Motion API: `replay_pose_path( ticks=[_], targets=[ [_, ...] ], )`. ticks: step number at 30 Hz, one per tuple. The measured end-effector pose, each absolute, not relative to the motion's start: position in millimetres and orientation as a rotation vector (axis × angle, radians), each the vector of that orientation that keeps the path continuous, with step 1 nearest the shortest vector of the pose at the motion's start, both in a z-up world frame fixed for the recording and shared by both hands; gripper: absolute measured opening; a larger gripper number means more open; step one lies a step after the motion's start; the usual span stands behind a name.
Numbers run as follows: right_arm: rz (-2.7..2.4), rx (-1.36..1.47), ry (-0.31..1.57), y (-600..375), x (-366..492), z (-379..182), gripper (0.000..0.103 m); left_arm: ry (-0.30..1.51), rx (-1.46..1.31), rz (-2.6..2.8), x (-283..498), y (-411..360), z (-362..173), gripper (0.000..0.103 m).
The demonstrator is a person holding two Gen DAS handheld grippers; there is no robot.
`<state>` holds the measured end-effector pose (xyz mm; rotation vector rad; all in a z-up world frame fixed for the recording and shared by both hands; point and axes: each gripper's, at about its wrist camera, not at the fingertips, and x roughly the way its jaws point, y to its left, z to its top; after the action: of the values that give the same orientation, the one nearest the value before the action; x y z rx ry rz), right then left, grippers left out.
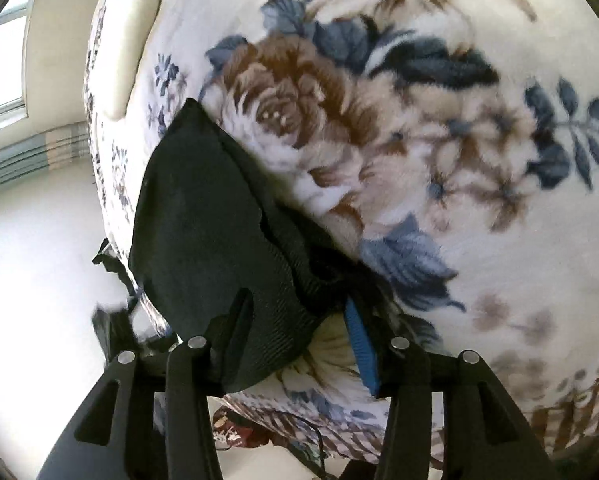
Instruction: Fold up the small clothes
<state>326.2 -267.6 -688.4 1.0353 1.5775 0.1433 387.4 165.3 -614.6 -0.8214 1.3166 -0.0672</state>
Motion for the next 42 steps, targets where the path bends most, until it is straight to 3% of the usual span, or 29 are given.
replay_pose_path(
  ticks=[1,2,3,4,13,15,16,17,18,19,24,27,37,39,40,41,42],
  targets=[
    [0.130,1.024,1.589,-266,326,-689,0.050,1.318,-0.811,-0.081,399,163,-618,0.061],
    [0.118,1.018,1.597,-279,332,-688,0.050,1.322,-0.809,-0.100,410,162,-620,0.041],
    [0.114,1.019,1.603,-286,332,-688,0.050,1.321,-0.816,-0.108,415,164,-622,0.034],
    [0.111,1.019,1.606,-294,331,-689,0.050,1.308,-0.828,-0.110,419,168,-621,0.014],
    [0.083,1.079,1.585,-311,304,-691,0.050,1.195,-1.075,-0.022,407,232,-621,0.010],
    [0.105,1.113,1.568,-310,297,-689,0.053,1.216,-1.081,-0.038,400,233,-618,0.027],
    [0.121,1.131,1.563,-308,295,-690,0.067,1.219,-1.078,-0.057,392,231,-614,0.056],
    [0.136,1.152,1.560,-307,291,-690,0.075,1.210,-1.082,-0.086,382,230,-610,0.073],
    [0.150,1.172,1.555,-304,287,-692,0.088,1.198,-1.086,-0.112,372,227,-606,0.073],
    [0.172,1.196,1.548,-301,284,-694,0.091,1.199,-1.089,-0.147,361,223,-604,0.073],
    [0.227,1.287,1.548,-271,274,-736,0.091,1.306,-1.085,-0.239,324,192,-622,0.073],
    [0.262,1.355,1.458,-252,278,-756,0.093,1.327,-1.076,-0.274,323,174,-635,0.073],
    [0.324,1.445,1.297,-224,297,-759,0.093,1.318,-0.978,-0.386,366,144,-633,0.074],
    [0.324,1.456,1.282,-222,302,-759,0.086,1.297,-0.966,-0.388,367,142,-626,0.068],
    [0.317,1.461,1.273,-221,304,-759,0.073,1.282,-0.957,-0.387,368,142,-620,0.045],
    [0.310,1.467,1.269,-221,304,-758,0.061,1.274,-0.947,-0.385,368,144,-616,0.030],
    [0.295,1.449,1.275,-220,305,-755,0.034,1.272,-0.939,-0.386,371,144,-611,0.030]
  ],
)
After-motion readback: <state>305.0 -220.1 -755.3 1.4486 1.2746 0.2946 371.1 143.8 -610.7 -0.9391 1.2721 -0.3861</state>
